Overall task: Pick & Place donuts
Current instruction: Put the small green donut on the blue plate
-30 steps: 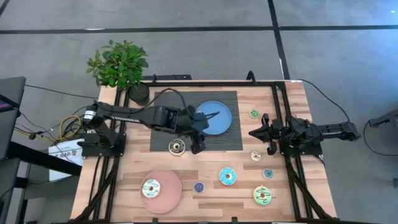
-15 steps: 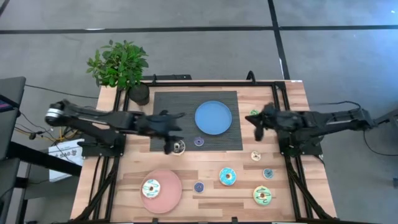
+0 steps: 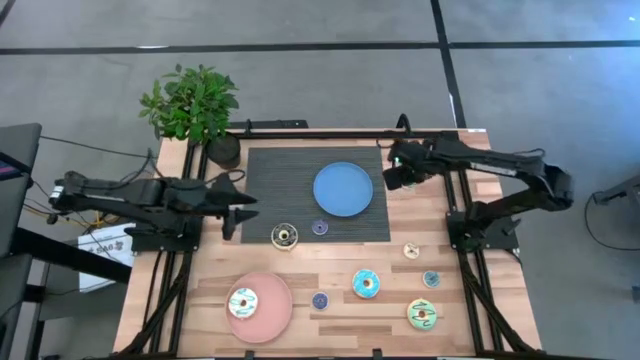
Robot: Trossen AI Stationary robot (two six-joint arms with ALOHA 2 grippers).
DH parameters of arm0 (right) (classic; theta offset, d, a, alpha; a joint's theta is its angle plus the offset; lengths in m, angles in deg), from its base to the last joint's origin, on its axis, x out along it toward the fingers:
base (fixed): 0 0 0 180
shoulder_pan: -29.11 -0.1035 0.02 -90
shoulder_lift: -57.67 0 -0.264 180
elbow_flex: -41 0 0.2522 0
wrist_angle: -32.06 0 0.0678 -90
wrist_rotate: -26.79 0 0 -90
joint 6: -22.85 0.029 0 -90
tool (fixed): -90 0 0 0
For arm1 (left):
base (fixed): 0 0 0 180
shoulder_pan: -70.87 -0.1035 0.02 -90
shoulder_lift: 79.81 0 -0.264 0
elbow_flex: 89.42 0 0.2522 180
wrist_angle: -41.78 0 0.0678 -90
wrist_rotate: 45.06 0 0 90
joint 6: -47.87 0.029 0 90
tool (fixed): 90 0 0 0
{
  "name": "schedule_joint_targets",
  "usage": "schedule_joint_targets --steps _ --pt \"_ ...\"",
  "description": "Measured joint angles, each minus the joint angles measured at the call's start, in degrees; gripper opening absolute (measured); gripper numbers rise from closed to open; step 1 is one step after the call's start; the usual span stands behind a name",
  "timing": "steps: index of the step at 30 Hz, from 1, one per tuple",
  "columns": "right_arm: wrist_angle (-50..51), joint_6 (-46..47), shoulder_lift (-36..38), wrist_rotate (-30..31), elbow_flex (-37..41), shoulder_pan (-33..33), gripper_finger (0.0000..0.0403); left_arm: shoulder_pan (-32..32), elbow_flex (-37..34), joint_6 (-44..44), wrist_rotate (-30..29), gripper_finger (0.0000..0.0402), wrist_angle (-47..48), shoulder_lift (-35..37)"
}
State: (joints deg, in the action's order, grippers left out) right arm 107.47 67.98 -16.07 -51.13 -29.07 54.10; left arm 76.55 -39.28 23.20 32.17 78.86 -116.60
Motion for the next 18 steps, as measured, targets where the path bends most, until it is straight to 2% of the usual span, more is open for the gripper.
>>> schedule_joint_targets --steps 5,11,14,18 --pt "-1.7 0.0 -2.5 -1.8 1.7 6.1 0.0188 0.0 -0.2 0.6 0.0 0.0194 0.0 3.2" --pt "-8.1 -1.9 -3.9 -5.3 5.1 10.7 0.0290 0.0 -0.2 0.2 0.3 0.0194 -0.1 3.5" --pt "-10.6 -2.1 -5.5 -6.7 8.4 13.5 0.0321 0.0 -0.2 -1.2 -0.7 0.0194 -0.2 2.8" --pt "-14.3 -4.8 -7.9 -8.3 11.7 16.6 0.0337 0.0 -0.2 -3.1 -2.1 0.0194 -0.5 2.1"
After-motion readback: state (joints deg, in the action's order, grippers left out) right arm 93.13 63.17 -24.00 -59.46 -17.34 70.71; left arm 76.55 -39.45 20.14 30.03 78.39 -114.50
